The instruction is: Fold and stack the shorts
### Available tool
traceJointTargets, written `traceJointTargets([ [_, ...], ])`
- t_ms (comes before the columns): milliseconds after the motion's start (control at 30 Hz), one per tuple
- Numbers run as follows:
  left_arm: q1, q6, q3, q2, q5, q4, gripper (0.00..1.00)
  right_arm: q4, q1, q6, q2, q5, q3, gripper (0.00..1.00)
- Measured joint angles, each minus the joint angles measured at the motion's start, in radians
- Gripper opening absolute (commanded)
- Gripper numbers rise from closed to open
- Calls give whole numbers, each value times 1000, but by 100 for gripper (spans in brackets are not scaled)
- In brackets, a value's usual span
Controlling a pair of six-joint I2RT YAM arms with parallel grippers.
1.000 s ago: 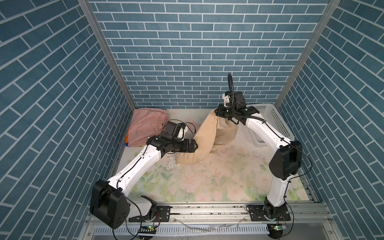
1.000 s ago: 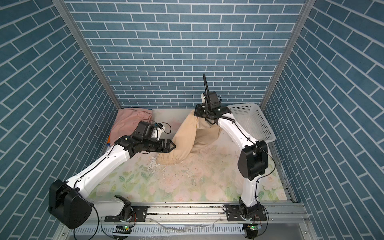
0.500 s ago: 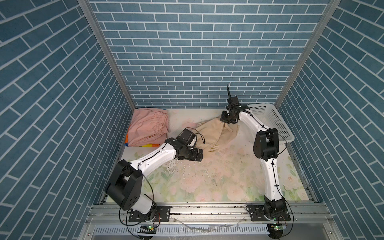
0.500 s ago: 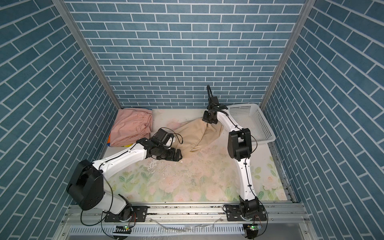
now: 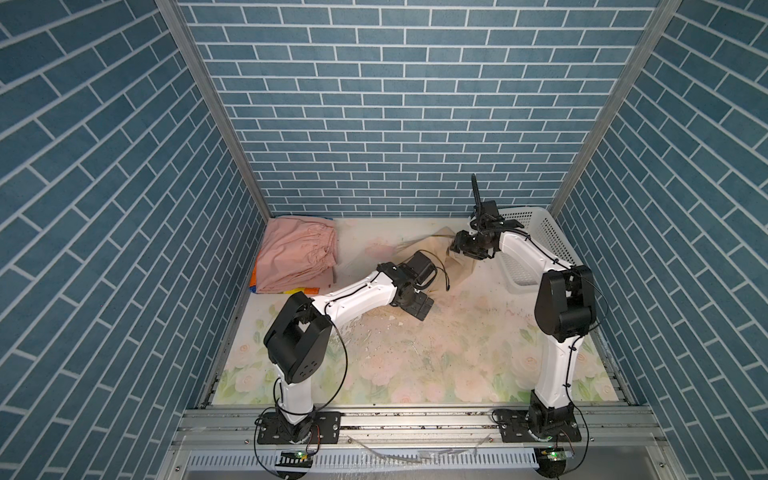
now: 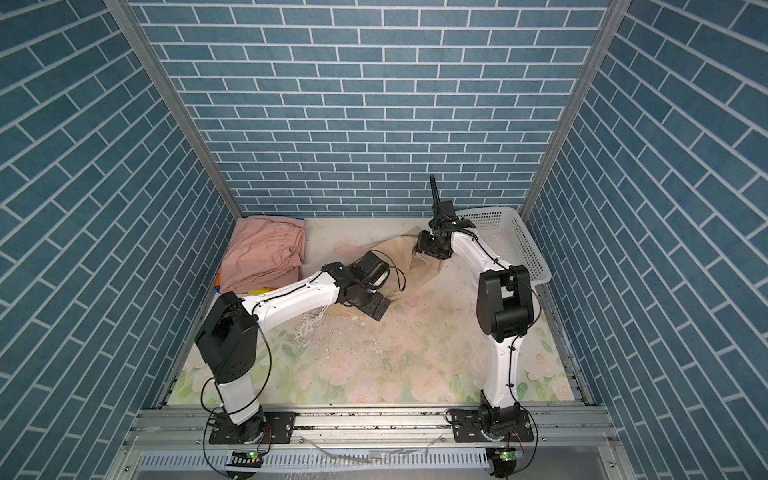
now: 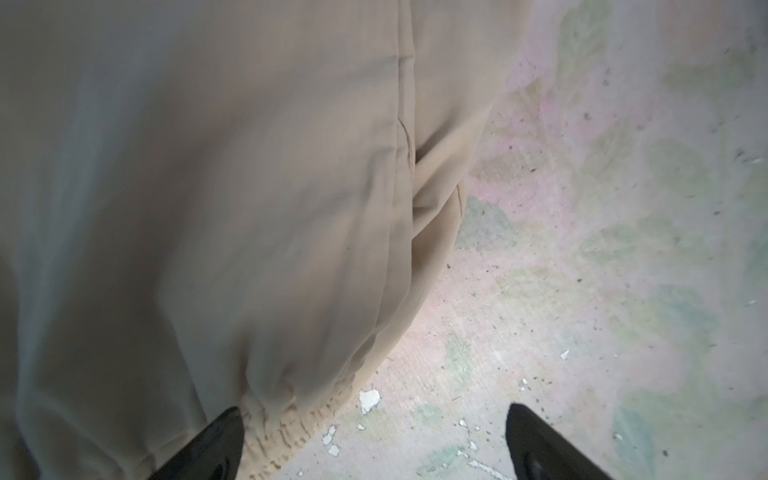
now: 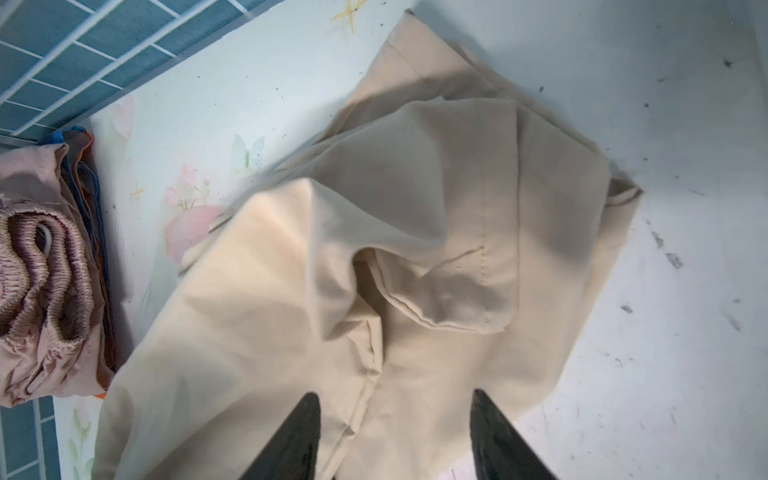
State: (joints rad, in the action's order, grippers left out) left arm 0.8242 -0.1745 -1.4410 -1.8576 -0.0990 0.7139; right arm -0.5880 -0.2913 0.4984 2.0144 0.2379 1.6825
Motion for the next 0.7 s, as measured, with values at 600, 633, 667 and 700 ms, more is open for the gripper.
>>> traceJointTargets([
  [600,51,78,25,-107,-345,6,59,137,34,25,-86,74,-236,77],
  [633,51,81,25,-112,-351,6,54,141,34,27,-91,77,-243,77],
  [667,51,82,26,-115,-356,6,48,145,34,29,-96,78,-249,77],
  [700,51,85,28,-116,-359,5,42,147,34,29,-100,79,-254,77],
])
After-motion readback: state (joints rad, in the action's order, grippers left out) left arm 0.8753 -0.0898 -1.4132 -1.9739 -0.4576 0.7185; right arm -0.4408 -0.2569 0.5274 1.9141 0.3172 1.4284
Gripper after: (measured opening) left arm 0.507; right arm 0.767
